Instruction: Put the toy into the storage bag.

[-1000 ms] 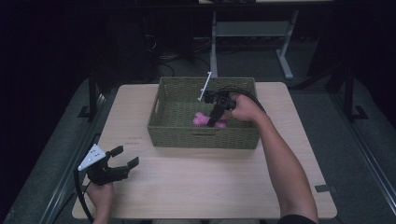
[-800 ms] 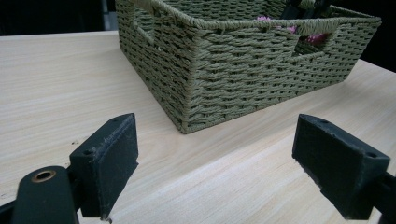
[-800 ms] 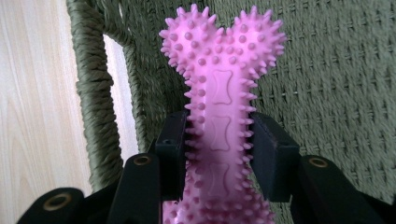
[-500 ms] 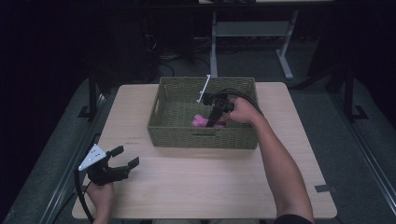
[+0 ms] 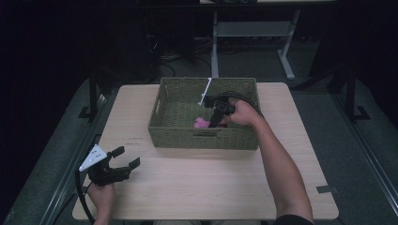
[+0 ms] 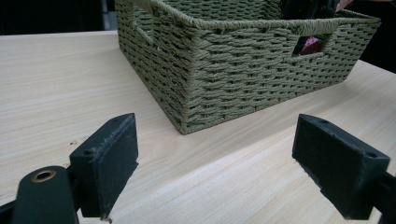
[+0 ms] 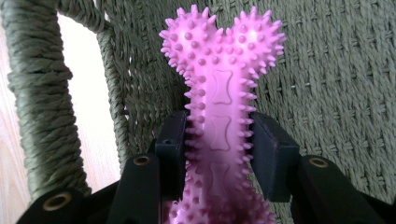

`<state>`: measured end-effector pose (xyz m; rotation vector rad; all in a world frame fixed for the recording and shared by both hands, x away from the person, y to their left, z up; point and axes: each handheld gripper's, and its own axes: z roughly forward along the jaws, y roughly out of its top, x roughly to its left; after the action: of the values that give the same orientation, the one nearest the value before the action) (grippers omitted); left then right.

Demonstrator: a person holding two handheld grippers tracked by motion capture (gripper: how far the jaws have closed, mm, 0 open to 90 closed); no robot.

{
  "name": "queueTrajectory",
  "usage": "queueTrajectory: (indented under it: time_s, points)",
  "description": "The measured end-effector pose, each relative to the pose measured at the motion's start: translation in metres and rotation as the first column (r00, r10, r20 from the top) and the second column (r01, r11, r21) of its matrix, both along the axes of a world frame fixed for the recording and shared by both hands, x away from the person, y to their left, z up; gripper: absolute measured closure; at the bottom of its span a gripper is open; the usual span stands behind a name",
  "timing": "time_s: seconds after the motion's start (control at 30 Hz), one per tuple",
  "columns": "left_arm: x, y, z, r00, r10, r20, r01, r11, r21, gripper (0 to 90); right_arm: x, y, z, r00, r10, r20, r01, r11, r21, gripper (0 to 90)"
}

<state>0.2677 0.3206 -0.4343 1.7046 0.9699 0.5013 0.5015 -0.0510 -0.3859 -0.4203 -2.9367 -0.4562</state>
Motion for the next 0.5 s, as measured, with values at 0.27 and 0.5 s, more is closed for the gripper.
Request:
queueTrajectory:
  time_s: [0.27,0.5]
  points:
    - [0.0,0.0004,0.0001,1.0,0.005,0.002,-0.005,1.0,0.001,13.9,0.0024,0.001,-0.0032,1.0,-0.001,-0.009,0.001,1.0,0.01,57.7]
    - [-0.0001,0.0004,0.0004,1.0,0.002,0.003,-0.002,1.0,0.0,13.9,0.0042,0.0012,-0.0038,0.9997,-0.014,-0.017,0.015,1.0,0.025,55.9]
